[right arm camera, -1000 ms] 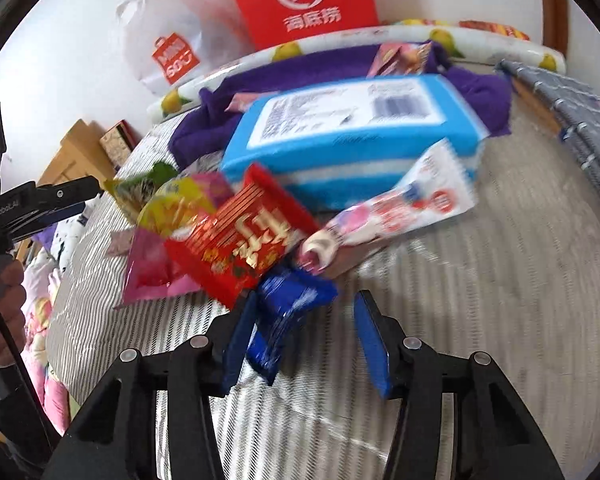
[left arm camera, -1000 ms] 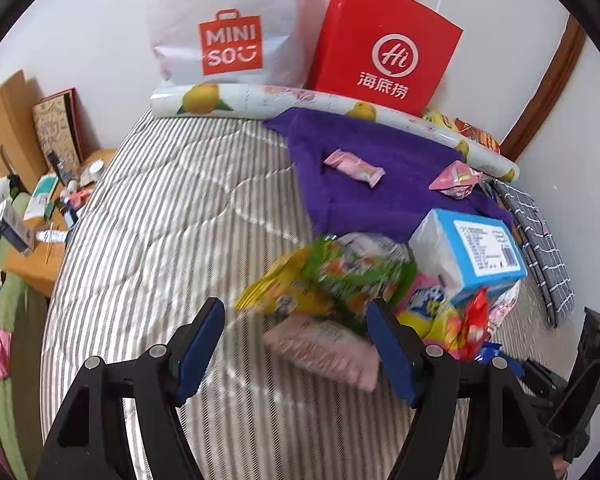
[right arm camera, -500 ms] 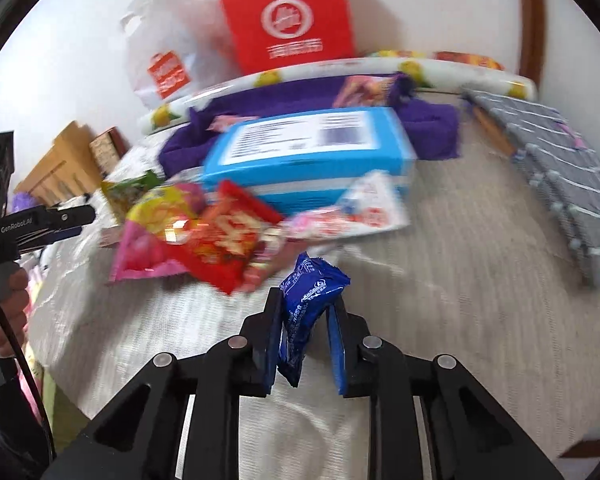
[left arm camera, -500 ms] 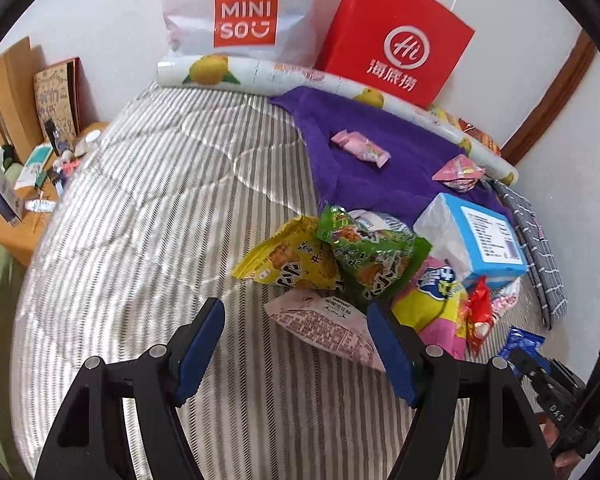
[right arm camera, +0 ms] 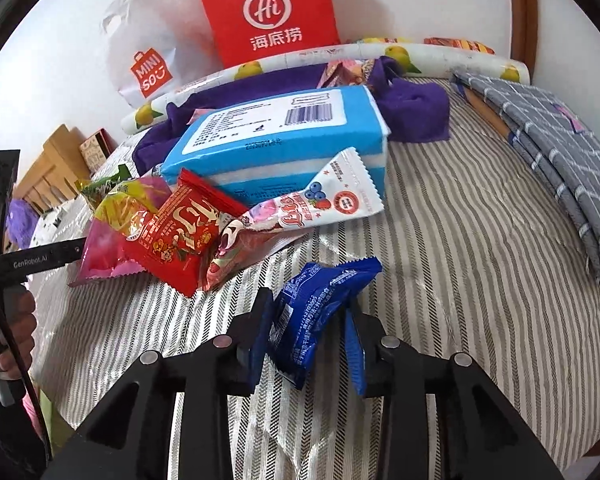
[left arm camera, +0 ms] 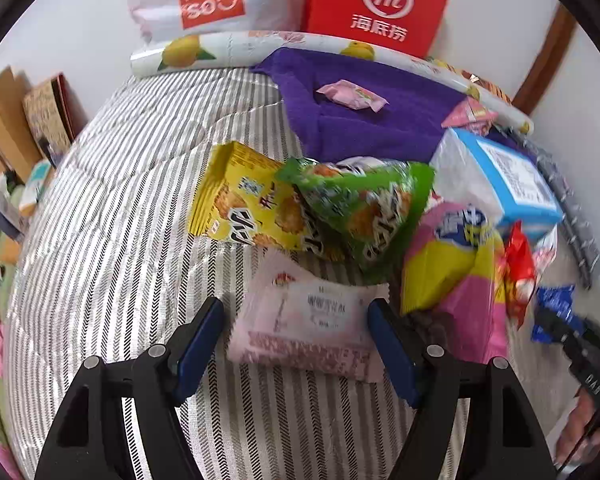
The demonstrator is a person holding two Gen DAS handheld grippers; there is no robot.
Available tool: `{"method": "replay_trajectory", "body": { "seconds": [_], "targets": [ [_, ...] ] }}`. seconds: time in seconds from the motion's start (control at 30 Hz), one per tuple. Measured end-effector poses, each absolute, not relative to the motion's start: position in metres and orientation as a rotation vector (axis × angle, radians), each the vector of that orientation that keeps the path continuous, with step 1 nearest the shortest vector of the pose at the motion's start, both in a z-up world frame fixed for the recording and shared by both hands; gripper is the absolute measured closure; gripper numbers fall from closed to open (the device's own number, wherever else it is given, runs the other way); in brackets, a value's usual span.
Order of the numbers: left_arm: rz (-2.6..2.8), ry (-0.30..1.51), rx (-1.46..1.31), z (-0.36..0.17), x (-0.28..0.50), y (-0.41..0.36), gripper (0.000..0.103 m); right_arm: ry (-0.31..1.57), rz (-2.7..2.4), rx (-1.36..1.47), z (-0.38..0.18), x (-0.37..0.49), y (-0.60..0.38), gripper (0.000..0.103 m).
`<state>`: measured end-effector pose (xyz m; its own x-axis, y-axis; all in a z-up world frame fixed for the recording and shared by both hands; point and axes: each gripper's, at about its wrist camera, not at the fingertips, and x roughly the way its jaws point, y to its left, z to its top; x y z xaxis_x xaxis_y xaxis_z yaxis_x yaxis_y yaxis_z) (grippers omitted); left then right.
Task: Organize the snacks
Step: 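Grasp the blue biscuit packet with the right tool while the left tool grasps a white-pink packet, then carry the blue packet and white-pink packet over the purple towel with both tools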
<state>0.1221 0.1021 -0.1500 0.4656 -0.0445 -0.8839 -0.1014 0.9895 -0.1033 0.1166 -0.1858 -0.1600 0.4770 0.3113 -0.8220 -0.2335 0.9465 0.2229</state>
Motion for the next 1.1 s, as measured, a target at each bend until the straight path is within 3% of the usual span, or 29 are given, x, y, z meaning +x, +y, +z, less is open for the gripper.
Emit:
{"method": "replay_trajectory", "body": {
  "seconds": [0.13, 0.33, 0.4, 0.47, 0.63, 1.1],
  "targets": [
    [0.029, 1.065, -0.091, -0.148, 0.114, 0.094, 0.043, 1.005, 0.358, 0.019, -0.160, 0.114, -0.181, 0.063],
    [0.040, 1.030, -0.143, -0.149, 0.121, 0.097, 0.045, 0.990, 0.352, 0.064, -0.162, 0.118, -0.184, 0.063],
    [0.039, 1.019, -0.135, -0.148, 0.121, 0.095, 0.049, 0.989, 0.342, 0.071, -0.162, 0.119, -0.185, 0.068],
    [0.024, 1.005, -0.154, -0.146, 0.118, 0.097, 0.062, 0.986, 0.344, 0.069, -0.161, 0.117, -0.187, 0.071],
    [-0.019, 0.982, -0.229, -0.135, 0.110, 0.106, 0.077, 0.998, 0.355, 0.112, -0.159, 0.112, -0.194, 0.075],
    [-0.046, 0.912, -0.241, -0.099, 0.085, 0.096, 0.079, 0.941, 0.331, 0.119, -0.128, 0.095, -0.208, 0.081]
  ]
}}
